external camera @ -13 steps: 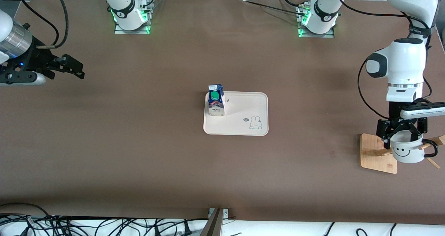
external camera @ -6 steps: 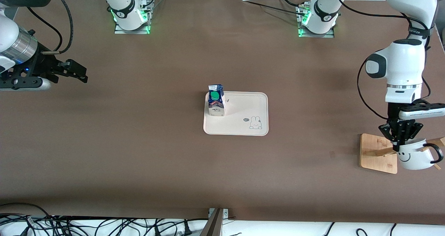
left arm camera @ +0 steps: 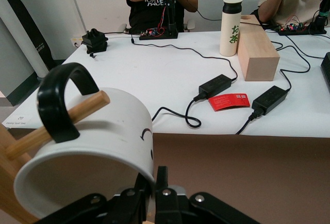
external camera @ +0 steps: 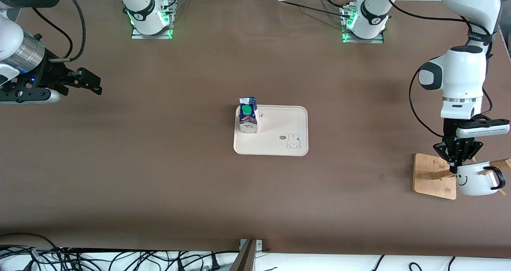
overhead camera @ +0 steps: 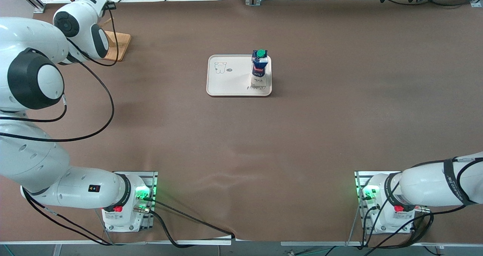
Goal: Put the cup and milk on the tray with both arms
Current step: 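Withdraw the right gripper while the left gripper grasps the mug rim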
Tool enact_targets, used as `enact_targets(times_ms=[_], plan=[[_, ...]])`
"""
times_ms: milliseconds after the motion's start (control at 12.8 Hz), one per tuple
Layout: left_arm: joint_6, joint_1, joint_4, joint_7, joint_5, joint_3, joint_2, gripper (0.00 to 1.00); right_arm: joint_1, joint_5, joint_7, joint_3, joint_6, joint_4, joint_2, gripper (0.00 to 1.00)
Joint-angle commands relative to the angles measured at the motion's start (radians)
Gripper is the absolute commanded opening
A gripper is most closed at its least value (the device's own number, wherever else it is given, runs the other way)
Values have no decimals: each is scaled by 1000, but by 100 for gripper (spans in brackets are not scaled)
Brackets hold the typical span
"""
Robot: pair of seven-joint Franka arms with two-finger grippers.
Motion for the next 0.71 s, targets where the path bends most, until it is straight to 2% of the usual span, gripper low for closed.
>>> enact_targets(times_ms=[0, 392, 627], plan=[[0, 3, -13, -1, -10, -28, -30, 0, -1, -13, 1, 5, 5, 7, -2, 100], [-86, -5, -28, -3, -10, -68, -118, 0, -9, -9, 1, -1, 103, 8, 10, 100], [-225, -13, -19, -3, -13, -113, -161, 0, -9, -8, 1, -2, 121, 7, 15, 100]])
